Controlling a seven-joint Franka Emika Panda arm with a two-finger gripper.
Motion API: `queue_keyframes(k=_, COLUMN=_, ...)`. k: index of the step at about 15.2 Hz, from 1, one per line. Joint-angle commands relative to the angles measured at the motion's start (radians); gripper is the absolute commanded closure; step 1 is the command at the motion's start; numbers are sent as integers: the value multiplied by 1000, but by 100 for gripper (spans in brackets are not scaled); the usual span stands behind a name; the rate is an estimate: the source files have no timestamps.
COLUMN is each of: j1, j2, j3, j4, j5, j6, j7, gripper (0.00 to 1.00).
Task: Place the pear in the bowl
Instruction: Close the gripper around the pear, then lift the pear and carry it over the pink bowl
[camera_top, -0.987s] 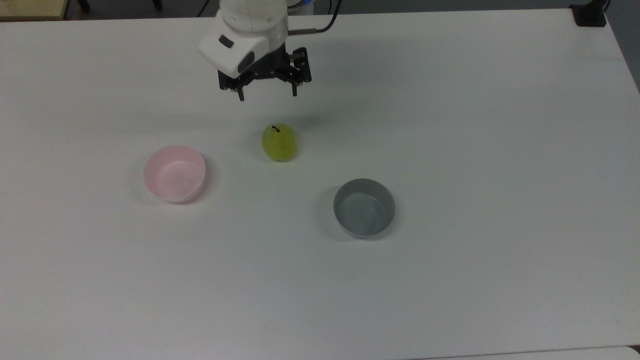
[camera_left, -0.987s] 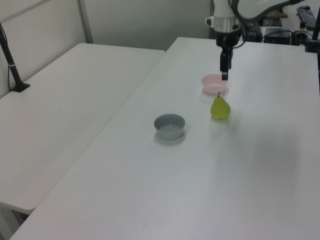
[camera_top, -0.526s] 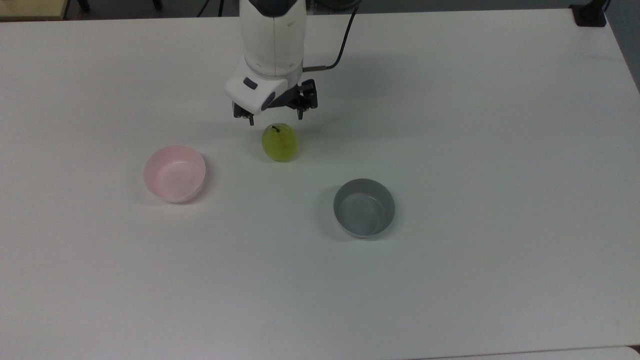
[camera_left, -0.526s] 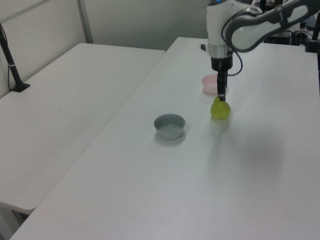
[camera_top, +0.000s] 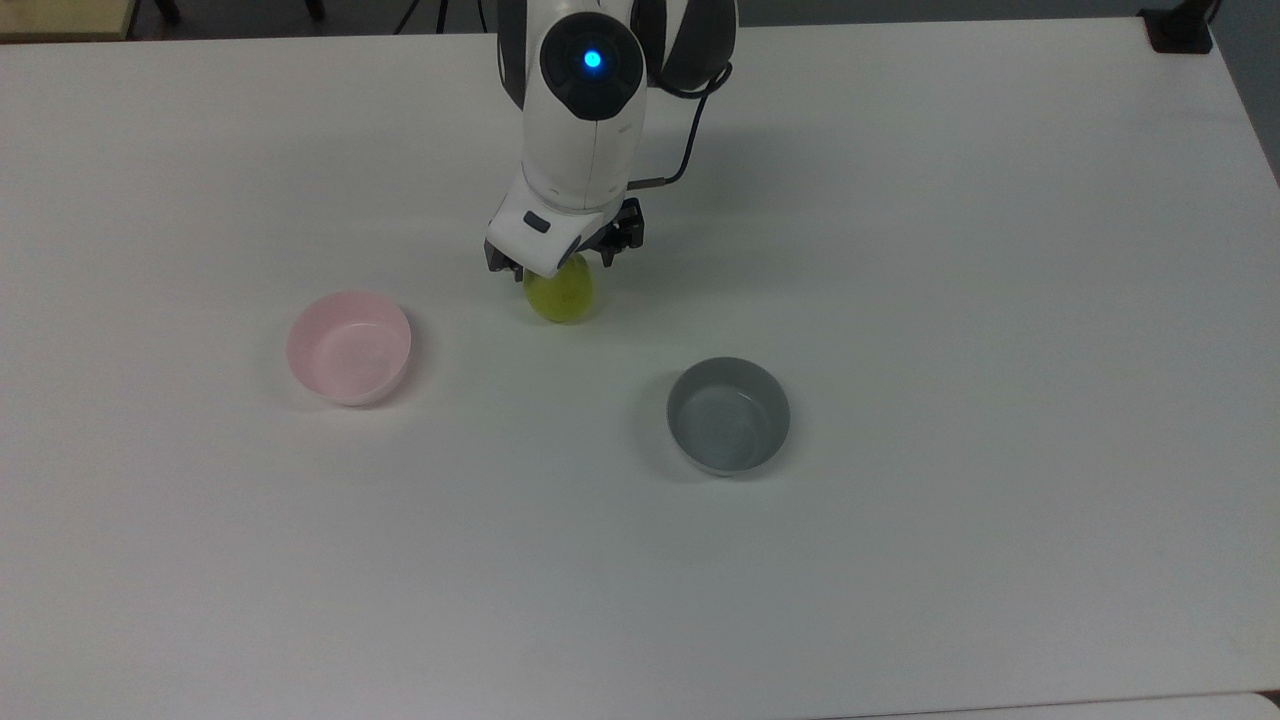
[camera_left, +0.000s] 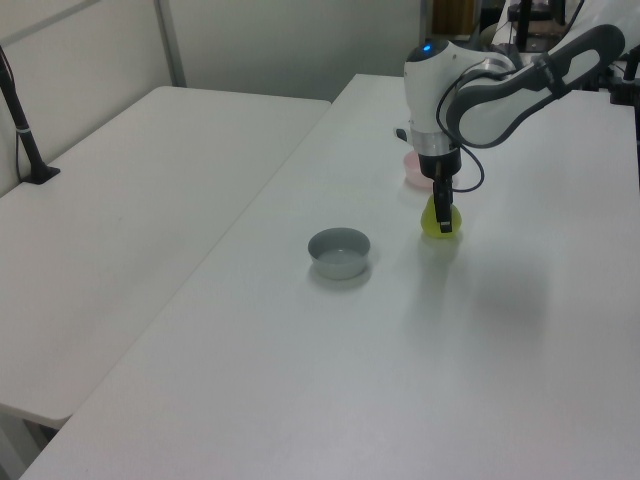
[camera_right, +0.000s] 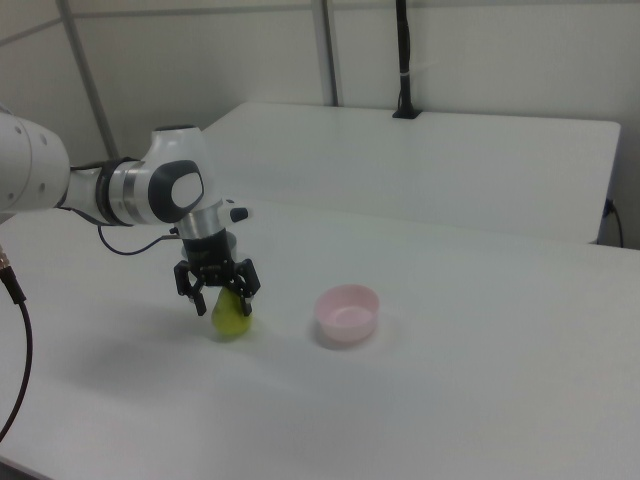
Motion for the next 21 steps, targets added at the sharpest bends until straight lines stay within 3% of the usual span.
queue_keyframes(k=1, j1=7, j2=5, j3=-2, j4=-34, j5=-22, j6=68, j7=-6, gripper=0)
queue_keyframes(k=4, j1=5, j2=8, j3=-1, j4=-34, j5=-29, j6=67, j7=-6, gripper=1)
queue_keyframes(k=5, j1=5, j2=7, j3=-1, j4=-34, j5=-29, j6=66, j7=-7, gripper=8)
queue_keyframes(k=6, j1=5, j2=5, j3=-1, j4=-34, j5=-29, j6=66, j7=-9, gripper=19)
queue_keyframes(k=7, j1=5, j2=4, j3=-1, j4=-34, j5=-29, j6=63, j7=-12, gripper=36)
queue_keyframes(k=8, j1=1, j2=1, j3=-1, j4=-34, j5=-29, j6=62, j7=-15, gripper=62)
queue_keyframes(k=10, j1=-1, j2=1, j3=-1, j4=-34, j5=-29, j6=62, j7=-16, gripper=84)
queue_keyframes(k=11, j1=-2, j2=-2, j3=-1, j4=-33, j5=-29, j6=60, j7=-16, gripper=90)
queue_keyframes(k=13, j1=-4, j2=-28, j3=-1, j4=-28, j5=-26, j6=53, j7=-16, gripper=95)
queue_keyframes(k=17, j1=-22, j2=-165, j3=1, j4=-5, j5=-11, j6=-56, j7=-48, gripper=96)
queue_keyframes(k=21, j1=-44, j2=-206, j3=-16, j4=174, j5=64, j6=-290, j7=-78, gripper=95)
